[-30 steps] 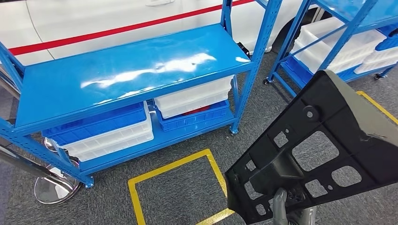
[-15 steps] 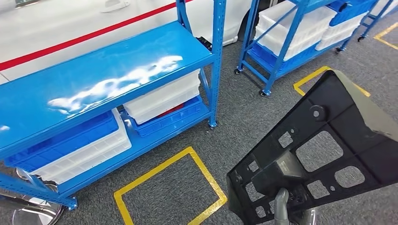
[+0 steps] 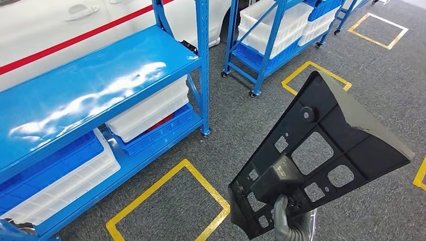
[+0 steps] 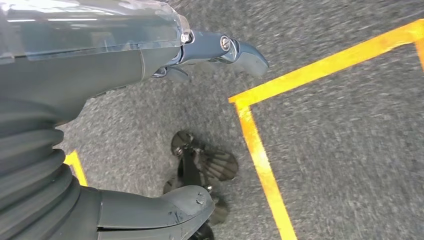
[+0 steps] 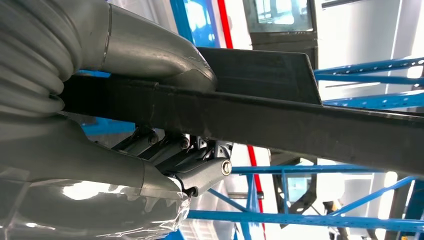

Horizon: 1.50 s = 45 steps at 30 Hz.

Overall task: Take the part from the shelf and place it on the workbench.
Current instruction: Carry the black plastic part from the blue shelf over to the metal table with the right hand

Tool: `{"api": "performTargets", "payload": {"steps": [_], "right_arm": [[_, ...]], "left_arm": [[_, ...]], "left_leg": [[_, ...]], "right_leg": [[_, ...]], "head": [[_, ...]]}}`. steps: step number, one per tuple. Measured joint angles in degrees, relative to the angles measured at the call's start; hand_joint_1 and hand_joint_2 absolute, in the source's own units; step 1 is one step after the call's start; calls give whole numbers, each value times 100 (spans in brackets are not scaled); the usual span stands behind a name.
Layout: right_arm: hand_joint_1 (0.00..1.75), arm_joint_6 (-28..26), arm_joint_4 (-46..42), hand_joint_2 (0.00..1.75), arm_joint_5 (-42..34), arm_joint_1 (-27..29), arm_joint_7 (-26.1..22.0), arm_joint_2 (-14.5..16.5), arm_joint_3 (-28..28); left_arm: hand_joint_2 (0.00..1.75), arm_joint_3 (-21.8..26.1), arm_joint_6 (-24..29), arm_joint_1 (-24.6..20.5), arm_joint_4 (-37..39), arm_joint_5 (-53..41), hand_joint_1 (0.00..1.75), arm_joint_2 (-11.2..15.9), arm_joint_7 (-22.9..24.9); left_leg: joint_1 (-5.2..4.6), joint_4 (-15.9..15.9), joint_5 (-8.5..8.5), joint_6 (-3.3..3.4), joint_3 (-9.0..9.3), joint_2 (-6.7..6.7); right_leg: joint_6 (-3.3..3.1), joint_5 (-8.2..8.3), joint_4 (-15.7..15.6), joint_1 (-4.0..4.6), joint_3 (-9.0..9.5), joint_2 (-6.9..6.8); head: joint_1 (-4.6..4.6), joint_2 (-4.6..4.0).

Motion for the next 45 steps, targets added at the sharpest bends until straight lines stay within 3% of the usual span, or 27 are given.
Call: {"api": "performTargets", "payload": {"steps": [2, 3, 4, 6, 7, 9, 10, 12, 13, 14, 16, 18, 19, 21, 23, 25, 27, 29, 31, 33, 34, 36, 38, 40, 42, 43, 45], "right_arm": [[175, 52, 49, 175, 21, -60, 1, -13, 3], [175, 66, 73, 175, 28, -76, 0, -18, 4], [175, 76, 98, 175, 33, -89, 0, -22, 4], [175, 91, 133, 175, 39, -111, 0, -26, 4], [175, 97, 143, 175, 42, -127, 0, -27, 4], [175, 102, 154, 175, 44, -157, -1, -27, 4], [175, 103, 159, 175, 44, -169, -1, -27, 4], [175, 104, 167, 175, 43, -177, -1, -27, 4], [175, 108, 171, 175, 43, -185, -2, -27, 6], [175, 114, 176, 175, 41, -199, -2, -27, 8], [175, 136, 197, 175, 37, -238, -1, -27, 11], [175, 164, 227, 175, 35, -265, 0, -27, 4], [175, 187, 245, 175, 32, -274, 0, -27, -5], [175, 250, 277, 175, 24, -293, 0, -29, -49], [175, 331, 308, 175, 10, -321, 0, -35, -142], [175, 395, 334, 175, 0, -342, 0, -45, -244], [175, 431, 350, 175, 1, -346, 0, -56, -330], [175, 492, 373, 175, 14, -362, 0, -66, -443], [175, 597, 416, 175, 19, -401, 0, -72, -590], [175, 732, 467, 175, 10, -422, 0, -75, -764], [175, 798, 491, 175, 18, -423, 0, -76, -865], [175, 897, 518, 175, 56, -419, 0, -76, -1068], [175, 957, 523, 175, 83, -424, 0, -74, -1269], [175, 1014, 504, 175, 96, -427, -4, -64, -1468], [175, 1044, 464, 175, 149, -407, -7, -54, -1630], [175, 1036, 439, 175, 200, -391, -8, -50, -1688], [175, 965, 402, 175, 328, -382, -9, -40, -1739]], "left_arm": [[175, 30, -32, 7, 0, 0, 0, 4, -2], [175, 40, -45, 6, 0, -1, 0, 6, 8], [175, 47, -56, 1, 0, -3, 0, 7, 18], [175, 55, -69, -15, 0, -8, 0, 7, 31], [175, 59, -73, -21, 0, -9, 0, 7, 32], [175, 72, -76, -28, 0, -10, 0, 7, 33], [175, 79, -76, -32, 0, -10, 0, 7, 34], [175, 86, -80, -46, 0, -10, 0, 10, 36], [175, 88, -84, -49, 0, -10, 0, 14, 35], [175, 91, -90, -50, 0, -10, 0, 17, 34], [175, 96, -101, -39, 0, -25, 0, 19, 32], [175, 97, -103, -27, 0, -57, 0, 18, 31], [175, 97, -96, -27, 0, -87, 0, 18, 30], [175, 91, -62, -38, 0, -170, 0, 18, 37], [175, 74, -16, -48, 1, -262, 0, 11, 53], [175, 50, 16, -61, 2, -307, 0, -3, 71], [175, 25, 28, -87, 2, -323, 0, -23, 78], [175, 4, 41, -107, 2, -349, 0, -45, 62], [175, -9, 76, -104, 2, -390, 0, -54, 24], [175, -20, 122, -98, 2, -446, 0, -54, -14], [175, -28, 138, -98, 2, -475, 0, -54, -32], [175, -54, 148, -108, 2, -514, 0, -57, -88], [175, -70, 145, -117, 2, -516, 0, -67, -193], [175, -73, 145, -124, 2, -502, 0, -74, -306], [175, -75, 150, -140, 2, -492, 0, -81, -373], [175, -76, 155, -149, 2, -496, 0, -85, -391], [175, -79, 159, -157, 2, -523, 0, -89, -419]], "left_leg": [[-27, 0, -2, 21, -10, 174], [-37, 1, -8, 25, -10, 259], [-44, 2, -15, 25, -4, 340], [-59, 2, -35, 13, 24, 474], [-77, 7, -53, -4, 42, 534], [-102, 14, -83, -54, 70, 638], [-111, 13, -94, -82, 82, 695], [-107, 18, -127, -140, 109, 744], [-99, 89, -200, -166, 92, 643], [-88, 271, -336, -191, 24, 489], [-59, 961, -726, -220, -279, 177], [-41, 1592, -935, -244, -576, 102], [-31, 1625, -863, -252, -603, 94], [1, 1055, -449, -262, -362, 8], [34, 376, -182, -259, -63, -255], [29, 159, -171, -228, 26, -387], [13, 129, -131, -154, 29, -266], [15, 77, -81, -60, 34, -118], [1, 49, -60, -3, 23, 45], [-25, 51, -63, 13, 8, 216], [-35, 52, -69, 15, 7, 301], [-47, 52, -86, 7, 23, 449], [-65, 55, -117, -29, 56, 571], [-83, 57, -148, -82, 84, 678], [-89, 41, -167, -136, 122, 793], [-80, 58, -199, -163, 134, 757], [-56, 356, -417, -209, 26, 467]], "right_leg": [[34, -331, 745, -13, -357, -202], [42, -365, 939, -22, -446, -234], [41, -289, 913, -27, -422, -256], [-2, 75, 243, -16, -48, -385], [-48, 212, -170, 17, 177, -547], [-130, 322, -649, 80, 419, -750], [-156, 310, -696, 104, 426, -755], [-200, 349, -738, 80, 418, -596], [-229, 373, -765, 55, 423, -524], [-258, 397, -791, 28, 427, -451], [-292, 424, -800, 9, 413, -305], [-301, 431, -785, 11, 395, -135], [-300, 431, -768, 8, 391, -41], [-276, 415, -714, -5, 389, 139], [-215, 394, -643, -8, 358, 295], [-130, 408, -608, -16, 303, 427], [-50, 440, -611, -38, 258, 506], [-2, 316, -420, -27, 145, 254], [26, -31, 198, -14, -158, -107], [48, -290, 856, -30, -471, -218], [48, -275, 945, -36, -505, -237], [22, 23, 462, -33, -223, -320], [-46, 278, -328, 23, 211, -583], [-106, 323, -663, 87, 375, -701], [-151, 343, -686, 97, 362, -553], [-179, 359, -715, 81, 372, -488], [-248, 400, -770, 38, 393, -360]], "head": [[34, 0], [36, 0], [35, 0], [38, 0], [36, 0], [33, 0], [30, 0], [32, 0], [29, 0], [21, 0], [-5, 0], [-20, 0], [-19, 0], [-22, 0], [-26, 0], [-28, 0], [-25, 0], [0, 0], [38, 0], [53, 0], [54, 0], [55, 0], [56, 0], [56, 0], [55, 0], [54, 0], [44, 0]]}}
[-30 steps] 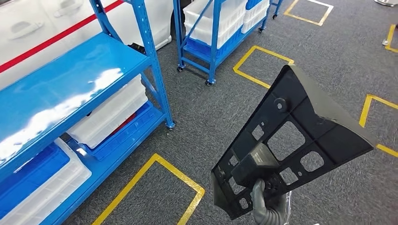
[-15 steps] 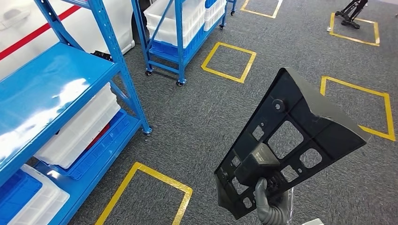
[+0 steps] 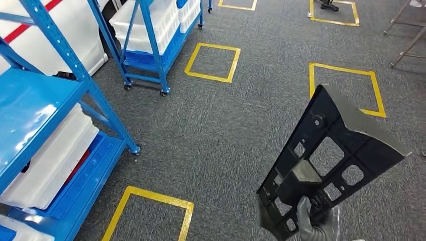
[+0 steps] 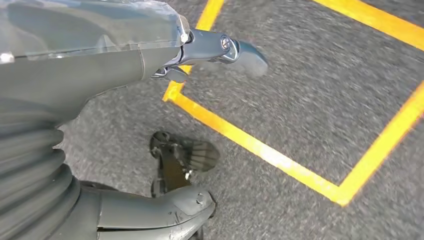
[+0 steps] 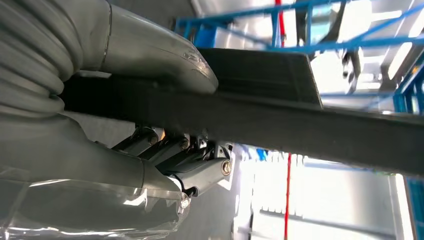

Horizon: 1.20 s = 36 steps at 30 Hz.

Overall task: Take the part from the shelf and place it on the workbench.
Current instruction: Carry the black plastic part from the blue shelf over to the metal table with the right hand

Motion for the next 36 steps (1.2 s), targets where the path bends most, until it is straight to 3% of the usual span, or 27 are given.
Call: {"api": "performTargets", "payload": {"steps": [1, 3, 4, 5, 7, 8, 10, 11, 12, 13, 15, 17, 19, 20, 21, 23, 25, 26, 28, 30, 32, 34, 35, 36], "right_arm": [[175, -86, -11, 175, 89, 0, -1, 4, -10], [175, -393, -9, 175, 272, 1, 1, -14, -6], [175, -591, 0, 175, 356, 9, 2, -51, 15], [175, -776, 15, 175, 421, 16, 3, -106, 47], [175, -1016, 67, 175, 531, 8, 7, -252, 133], [175, -1071, 112, 175, 583, -13, 8, -331, 178], [175, -1121, 232, 175, 689, -80, 10, -481, 268], [175, -1128, 308, 175, 735, -119, 10, -556, 311], [175, -1129, 386, 175, 777, -155, 11, -625, 341], [175, -1129, 472, 175, 811, -191, 10, -695, 361], [175, -1132, 654, 175, 853, -286, 10, -823, 395], [175, -1134, 811, 175, 861, -389, 9, -913, 433], [175, -1139, 935, 175, 864, -437, 9, -970, 465], [175, -1149, 988, 175, 870, -441, 9, -994, 481], [175, -1165, 1037, 175, 882, -444, 9, -1020, 501], [175, -1212, 1115, 175, 909, -463, 10, -1070, 544], [175, -1270, 1179, 175, 903, -498, 9, -1106, 588], [175, -1302, 1206, 175, 882, -511, 9, -1124, 607], [175, -1363, 1250, 175, 818, -517, 9, -1171, 633], [175, -1398, 1282, 175, 746, -533, 9, -1214, 646], [175, -1408, 1313, 175, 680, -574, 8, -1238, 659], [175, -1402, 1349, 175, 607, -600, 8, -1259, 668], [175, -1397, 1364, 175, 571, -602, 8, -1273, 669], [175, -1392, 1374, 175, 543, -605, 9, -1286, 669]], "left_arm": [[175, -3, -6, 4, 0, -31, 0, 0, -14], [175, -19, -43, 31, 0, -133, 0, 9, -38], [175, -33, -62, 47, -1, -204, 0, 21, -44], [175, -50, -83, 62, -2, -277, 0, 42, -48], [175, -87, -139, 75, -6, -419, 0, 101, -61], [175, -111, -182, 80, -8, -492, 0, 136, -80], [175, -168, -264, 85, -13, -634, 0, 200, -127], [175, -198, -298, 83, -14, -699, 0, 226, -140], [175, -226, -327, 78, -16, -753, 0, 249, -147], [175, -255, -355, 70, -17, -805, 0, 273, -151], [175, -315, -400, 65, -20, -890, 0, 315, -168], [175, -356, -430, 84, -22, -942, 0, 364, -185], [175, -369, -446, 106, -22, -961, 0, 409, -193], [175, -374, -449, 108, -22, -965, 0, 429, -203], [175, -379, -450, 106, -22, -972, 0, 446, -220], [175, -392, -460, 101, -22, -995, 0, 490, -253], [175, -403, -482, 97, -24, -1014, 0, 542, -263], [175, -405, -497, 92, -25, -1016, 0, 566, -258], [175, -406, -533, 70, -28, -1003, 0, 599, -237], [175, -405, -562, 52, -33, -975, 0, 624, -222], [175, -399, -573, 62, -35, -940, 0, 659, -225], [175, -380, -584, 88, -35, -912, 0, 697, -266], [175, -369, -596, 95, -35, -905, 0, 710, -302], [175, -359, -610, 94, -35, -909, 0, 722, -341]], "left_leg": [[16, 333, -187, -16, -149, -193], [25, 1117, -515, -43, -528, -357], [27, 1338, -540, -53, -649, -374], [30, 1341, -447, -57, -673, -380], [48, 726, -2, -58, -437, -489], [63, 344, 173, -52, -285, -650], [80, -125, 322, -27, -113, -903], [70, -173, 303, -1, -100, -930], [68, -197, 319, 36, -97, -863], [69, -229, 346, 80, -87, -785], [79, -302, 404, 172, -71, -616], [58, -327, 420, 216, -71, -442], [39, -325, 410, 221, -75, -267], [35, -325, 402, 217, -72, -185], [34, -324, 392, 207, -64, -110], [26, -321, 361, 166, -30, 23], [6, -312, 323, 101, 3, 133], [-4, -312, 310, 65, 18, 186], [9, -308, 280, -5, 51, 253], [37, -105, 117, -57, -10, 45], [53, 529, -232, -72, -293, -267], [57, 1219, -472, -79, -644, -369], [57, 1330, -435, -78, -724, -382], [58, 1216, -284, -73, -700, -395]], "right_leg": [[-22, 13, -10, -12, 2, 65], [-41, 20, -6, -16, -5, 218], [-42, 20, -1, -16, -4, 305], [-40, 19, 9, -17, 0, 392], [-20, 6, 49, -27, 0, 566], [2, -6, 86, -25, -17, 646], [71, -9, 148, -34, -87, 799], [114, 8, 156, -43, -123, 872], [161, 34, 147, -53, -155, 947], [194, 41, 153, -58, -177, 927], [243, -116, 398, -44, -313, 605], [276, -474, 1055, -49, -629, 219], [311, -680, 1652, -82, -913, 128], [323, -639, 1694, -98, -926, 111], [329, -506, 1513, -110, -822, 84], [310, -179, 720, -100, -378, -114], [250, -41, 179, -50, -92, -275], [218, -55, 119, -19, -73, -282], [149, -32, 92, -14, -77, -141], [66, -4, 38, -39, -48, -21], [9, 10, 16, -43, -32, 108], [-9, 9, 31, -27, -34, 269], [-11, 6, 46, -22, -35, 355], [-8, -1, 66, -22, -35, 443]], "head": [[-11, 0], [-29, 0], [-34, 0], [-34, 0], [-34, 0], [-37, 0], [-45, 0], [-50, 0], [-50, 0], [-52, 0], [-13, 0], [28, 0], [35, 0], [35, 0], [36, 0], [40, 0], [34, 0], [29, 0], [27, 0], [10, 0], [-25, 0], [-40, 0], [-42, 0], [-43, 0]]}}
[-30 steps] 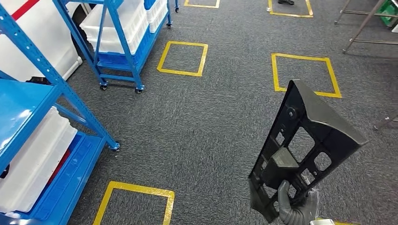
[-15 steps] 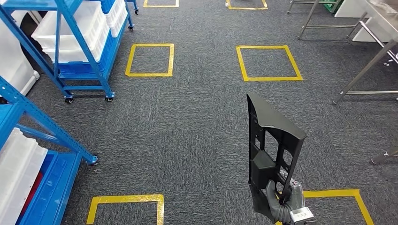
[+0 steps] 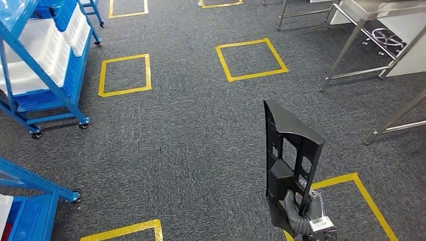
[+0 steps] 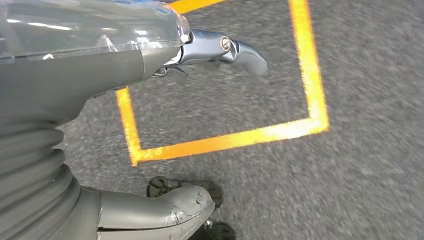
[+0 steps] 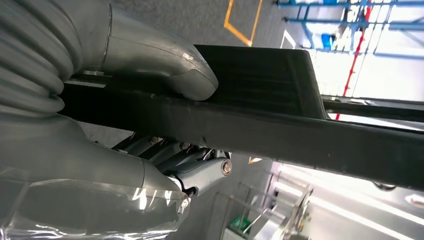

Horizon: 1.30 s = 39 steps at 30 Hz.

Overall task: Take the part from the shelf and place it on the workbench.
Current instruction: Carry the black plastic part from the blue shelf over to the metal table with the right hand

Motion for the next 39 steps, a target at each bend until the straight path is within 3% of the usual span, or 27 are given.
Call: {"api": "performTargets", "payload": {"steps": [1, 3, 5, 7, 8, 9, 11, 12, 14, 15, 16, 18, 20, 22, 23, 24, 26, 28, 29, 30, 32, 33, 35, 36, 37, 38, 39], "right_arm": [[175, 4, 6, 175, -17, -7, 1, -10, 1], [175, 5, 13, 175, -30, -40, 1, -21, 9], [175, 6, 20, 175, -36, -76, 0, -30, 20], [175, 7, 24, 175, -39, -77, 0, -38, 23], [175, 9, 25, 175, -39, -68, -1, -49, 24], [175, 12, 25, 175, -39, -68, 0, -60, 24], [175, 19, 27, 175, -50, -91, -1, -80, 26], [175, 24, 32, 175, -67, -105, 0, -82, 27], [175, 32, 56, 175, -115, -117, 1, -82, 32], [175, 34, 72, 175, -139, -121, 1, -82, 34], [175, 36, 85, 175, -162, -129, 1, -82, 37], [175, 36, 100, 175, -214, -160, 1, -82, 53], [175, 36, 99, 175, -260, -192, -2, -81, 77], [175, 36, 90, 175, -274, -189, -5, -80, 90], [175, 37, 78, 175, -274, -175, -4, -80, 92], [175, 38, 57, 175, -275, -166, -3, -80, 94], [175, 43, 18, 175, -281, -167, -4, -74, 109], [175, 49, 4, 175, -289, -168, -4, -66, 126], [175, 51, 3, 175, -290, -159, -3, -63, 131], [175, 51, 2, 175, -290, -151, -2, -62, 133], [175, 53, -2, 175, -292, -145, -1, -61, 141], [175, 60, -7, 175, -299, -147, -1, -57, 146], [175, 92, -21, 175, -326, -148, -1, -44, 156], [175, 117, -26, 175, -338, -143, -1, -34, 157], [175, 136, -30, 175, -340, -134, -1, -26, 157], [175, 151, -34, 175, -331, -121, -1, -19, 157], [175, 161, -37, 175, -306, -112, -1, -10, 157]], "left_arm": [[175, 5, -13, -7, -1, -8, 0, 10, -34], [175, 6, -22, -22, -2, -35, 0, 42, -76], [175, 6, -23, -30, -5, -56, 0, 75, -95], [175, 6, -22, -43, -13, -60, 0, 94, -102], [175, 6, -22, -54, -16, -60, 0, 98, -103], [175, 6, -22, -62, -19, -60, 0, 100, -105], [175, 6, -23, -58, -20, -60, 0, 100, -108], [175, 6, -23, -47, -20, -61, 0, 101, -111], [175, 6, -27, -33, -20, -75, 0, 103, -112], [175, 6, -33, -35, -20, -91, 0, 104, -112], [175, 6, -41, -40, -20, -109, 0, 102, -108], [175, 6, -51, -50, -19, -130, 0, 98, -93], [175, 7, -48, -56, -19, -130, 0, 96, -72], [175, 9, -35, -68, -20, -116, 0, 93, -54], [175, 11, -28, -76, -20, -104, 0, 92, -48], [175, 15, -24, -82, -20, -90, 0, 90, -47], [175, 28, -19, -69, -20, -66, 0, 90, -45], [175, 45, -19, -37, -20, -56, 0, 91, -41], [175, 51, -19, -26, -20, -55, 0, 91, -39], [175, 53, -19, -21, -20, -54, 0, 90, -38], [175, 56, -19, -21, -20, -54, 0, 92, -39], [175, 59, -20, -22, -20, -54, 0, 97, -42], [175, 73, -27, -20, -20, -52, 0, 107, -71], [175, 84, -33, -21, -20, -46, 0, 111, -95], [175, 95, -42, -26, -20, -35, 0, 113, -127], [175, 105, -50, -38, -20, -23, 0, 114, -157], [175, 115, -57, -51, -20, -11, 0, 115, -183]], "left_leg": [[5, -306, 227, 8, 116, -40], [30, -1021, 560, 28, 403, -312], [30, -1332, 614, 51, 526, -516], [13, -1376, 627, 105, 541, -426], [15, -1413, 651, 146, 555, -351], [21, -1457, 677, 187, 569, -271], [14, -1514, 704, 239, 587, -101], [4, -1519, 701, 251, 587, -15], [-9, -1516, 686, 254, 588, 160], [-10, -1514, 675, 247, 595, 244], [-9, -1512, 662, 233, 608, 321], [-24, -1508, 623, 184, 653, 460], [-49, -1509, 585, 121, 696, 570], [-57, -1524, 557, 61, 748, 678], [-46, -1508, 526, 30, 767, 663], [-33, -1423, 451, 5, 746, 557], [-2, -880, 135, -30, 502, 216], [4, -77, -189, -41, 92, 37], [3, 162, -218, -41, -50, 16], [3, 180, -125, -34, -94, 6], [5, -434, 327, 1, 119, -116], [12, -835, 512, 25, 275, -282], [13, -1340, 671, 63, 472, -536], [4, -1390, 651, 84, 494, -559], [-5, -1414, 663, 107, 505, -495], [-2, -1447, 685, 145, 526, -424], [8, -1488, 710, 188, 543, -359]], "right_leg": [[7, -10, 25, -3, 0, 85], [41, -36, 93, -7, -31, 244], [112, -33, 138, -26, -98, 391], [197, 2, 127, -50, -149, 525], [226, -11, 145, -50, -168, 471], [251, -76, 238, -39, -216, 330], [287, -381, 753, -26, -461, -89], [306, -555, 1124, -30, -642, -220], [335, -686, 1608, -54, -881, -318], [344, -591, 1548, -66, -848, -343], [345, -418, 1271, -75, -699, -384], [315, -110, 487, -52, -281, -609], [248, -32, 99, -10, -84, -738], [180, -38, 75, 7, -82, -623], [149, -31, 56, 1, -71, -559], [107, -21, 35, -11, -58, -498], [38, -3, 9, -32, -39, -373], [6, -4, 16, -20, -42, -218], [2, -7, 24, -12, -40, -131], [2, -9, 33, -7, -36, -44], [10, -20, 57, -8, -26, 130], [25, -28, 75, -5, -31, 209], [81, -27, 104, -22, -71, 360], [123, -15, 105, -36, -97, 432], [166, 3, 94, -51, -115, 504], [203, 8, 96, -60, -128, 499], [232, -31, 148, -48, -157, 377]], "head": [[-2, 0], [-5, 0], [-12, 0], [-16, 0], [-16, 0], [3, 0], [32, 0], [44, 0], [45, 0], [46, 0], [48, 0], [48, 0], [39, 0], [33, 0], [34, 0], [22, 0], [-6, 0], [-25, 0], [-27, 0], [-27, 0], [-28, 0], [-28, 0], [-30, 0], [-31, 0], [-32, 0], [-33, 0], [-24, 0]]}}
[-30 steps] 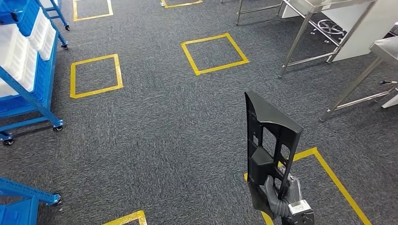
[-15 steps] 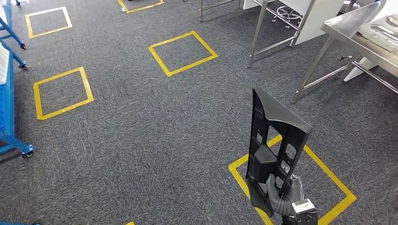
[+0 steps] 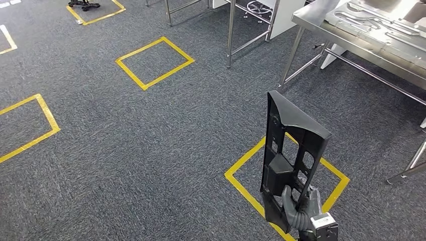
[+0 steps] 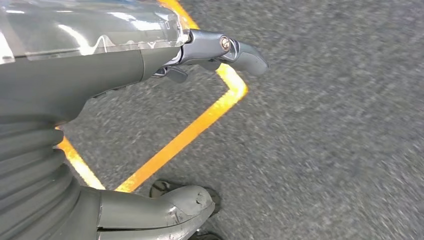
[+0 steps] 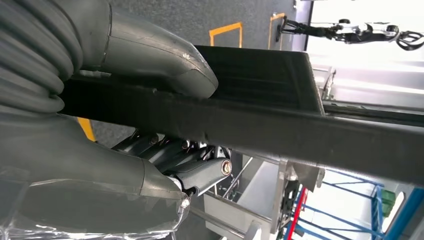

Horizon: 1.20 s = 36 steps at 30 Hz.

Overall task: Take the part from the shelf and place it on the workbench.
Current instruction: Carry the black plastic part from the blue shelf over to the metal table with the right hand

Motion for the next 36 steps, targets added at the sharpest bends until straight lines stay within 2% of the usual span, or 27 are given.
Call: {"api": "performTargets", "payload": {"steps": [1, 3, 4, 5, 6, 7, 9, 10, 11, 12, 14, 16, 17, 19, 20, 21, 22, 24, 25, 26, 28, 30, 31, 32, 34, 35, 36], "right_arm": [[175, 7, -3, 175, 37, -1, 1, 13, 0], [175, 23, -8, 175, 134, -11, 1, 58, 0], [175, 28, -8, 175, 189, -11, 1, 89, 0], [175, 21, -13, 175, 252, -3, 1, 120, 0], [175, 3, -27, 175, 326, 8, 0, 151, 2], [175, -22, -55, 175, 401, 17, 0, 181, 4], [175, -79, -163, 175, 535, 21, 1, 231, 11], [175, -98, -232, 175, 579, 15, 1, 253, 13], [175, -115, -307, 175, 610, 11, 0, 274, 13], [175, -129, -385, 175, 634, 7, 0, 293, 13], [175, -161, -559, 175, 691, 1, 25, 320, 13], [175, -226, -722, 175, 761, -58, 153, 327, 12], [175, -290, -777, 175, 811, -130, 292, 326, 10], [175, -529, -817, 175, 991, -379, 747, 281, -19], [175, -697, -805, 175, 1122, -562, 1052, 227, -51], [175, -876, -779, 175, 1273, -773, 1370, 154, -94], [175, -1056, -736, 175, 1441, -1012, 1677, 69, -141], [175, -1377, -603, 175, 1804, -1532, 2210, -120, -223], [175, -1481, -524, 175, 1939, -1805, 2402, -212, -253], [175, -1539, -447, 175, 2023, -2058, 2544, -297, -274], [175, -1556, -343, 175, 2054, -2447, 2677, -429, -297], [175, -1564, -294, 175, 2056, -2651, 2720, -521, -302], [175, -1569, -276, 175, 2057, -2717, 2730, -553, -302], [175, -1572, -258, 175, 2059, -2769, 2739, -580, -302], [175, -1576, -218, 175, 2063, -2830, 2748, -624, -303], [175, -1578, -193, 175, 2064, -2839, 2754, -643, -303], [175, -1579, -168, 175, 2064, -2841, 2759, -659, -304]], "left_arm": [[175, 11, -7, -8, 0, 9, 0, 1, -22], [175, 45, -15, 2, 0, 32, 0, 1, -47], [175, 68, -21, 18, 0, 51, 0, 2, -52], [175, 94, -32, 31, 0, 77, 0, 3, -54], [175, 123, -48, 40, 0, 102, 0, 4, -56], [175, 151, -70, 40, 0, 118, 0, 6, -55], [175, 199, -109, 30, 0, 130, 0, 5, -55], [175, 215, -120, 25, 0, 129, 0, 6, -55], [175, 229, -126, 22, 0, 128, 0, 7, -56], [175, 244, -129, 20, 0, 126, 0, 9, -56], [175, 266, -141, 13, 0, 115, 0, 10, -55], [175, 273, -153, 8, 0, 88, 0, 9, -53], [175, 274, -157, 7, 0, 69, 0, 10, -50], [175, 275, -168, 12, 0, 10, 0, 10, -42], [175, 275, -174, 16, 0, -25, 0, 10, -39], [175, 275, -179, 17, 0, -63, 0, 9, -38], [175, 275, -187, 16, 0, -92, 0, 9, -39], [175, 275, -198, 8, 0, -138, 0, 10, -44], [175, 274, -206, 0, 0, -153, 0, 11, -48], [175, 274, -211, -10, 0, -167, 0, 12, -52], [175, 273, -219, -25, 0, -181, 0, 10, -57], [175, 273, -219, -27, 0, -189, 0, 9, -59], [175, 273, -219, -29, 0, -191, 0, 9, -62], [175, 273, -219, -34, 0, -195, 0, 9, -64], [175, 273, -219, -36, 0, -202, 0, 9, -68], [175, 273, -219, -32, 0, -204, 0, 9, -68], [175, 273, -220, -26, 0, -204, 0, 8, -69]], "left_leg": [[12, -42, 23, 36, 15, 64], [11, -81, 37, 77, 30, 185], [7, -81, 30, 81, 28, 243], [6, -81, 21, 80, 29, 293], [6, -80, 11, 74, 35, 333], [8, -79, 2, 61, 46, 362], [7, -77, -25, 21, 83, 398], [-3, -69, -42, -8, 96, 406], [-11, -66, -57, -43, 105, 412], [-19, -67, -66, -80, 110, 416], [-12, -78, -85, -156, 127, 424], [7, 101, -200, -207, 71, 413], [16, 366, -335, -223, -51, 402], [20, 1153, -649, -244, -466, 390], [20, 1483, -724, -251, -671, 387], [20, 1628, -688, -252, -795, 386], [20, 1540, -536, -247, -810, 385], [19, 842, -68, -215, -570, 386], [8, 487, 87, -191, -430, 383], [-6, 252, 167, -163, -343, 381], [-35, 133, 153, -107, -312, 369], [-16, 83, 169, -34, -289, 358], [-5, 44, 175, 8, -262, 352], [6, 7, 180, 44, -235, 350], [2, -14, 158, 87, -203, 348], [2, -14, 140, 92, -187, 347], [2, -12, 115, 91, -160, 344]], "right_leg": [[22, -103, 148, 16, -71, -188], [58, -459, 773, 27, -373, -584], [77, -623, 1151, 13, -558, -659], [96, -700, 1425, -5, -690, -689], [112, -660, 1499, -26, -721, -701], [123, -516, 1336, -46, -628, -710], [113, -143, 543, -68, -194, -753], [92, -41, 191, -59, -6, -775], [65, -4, -32, -44, 111, -791], [35, -25, -114, -24, 149, -796], [-36, -32, -140, -11, 164, -777], [-118, -28, -191, -26, 216, -765], [-156, -30, -211, -34, 244, -760], [-208, -52, -213, -12, 269, -738], [-221, -63, -208, -2, 278, -718], [-224, -74, -200, 5, 288, -697], [-220, -89, -187, 9, 301, -675], [-188, -139, -146, 8, 330, -638], [-162, -165, -117, 16, 326, -622], [-131, -180, -97, 23, 311, -610], [-66, -186, -95, 37, 284, -600], [1, -219, -90, 28, 292, -621], [34, -282, 9, 21, 253, -641], [63, -395, 224, 14, 148, -658], [105, -689, 955, -3, -264, -678], [121, -776, 1302, -11, -488, -680], [134, -752, 1485, -21, -639, -685]], "head": [[16, 0], [45, 0], [51, 0], [50, 0], [51, 0], [51, 0], [55, 0], [54, 0], [53, 0], [52, 0], [48, 0], [34, 0], [22, 0], [1, 0], [-4, 0], [-7, 0], [-8, 0], [-12, 0], [-17, 0], [-21, 0], [-26, 0], [-21, 0], [-15, 0], [-12, 0], [-1, 0], [1, 0], [6, 0]]}}
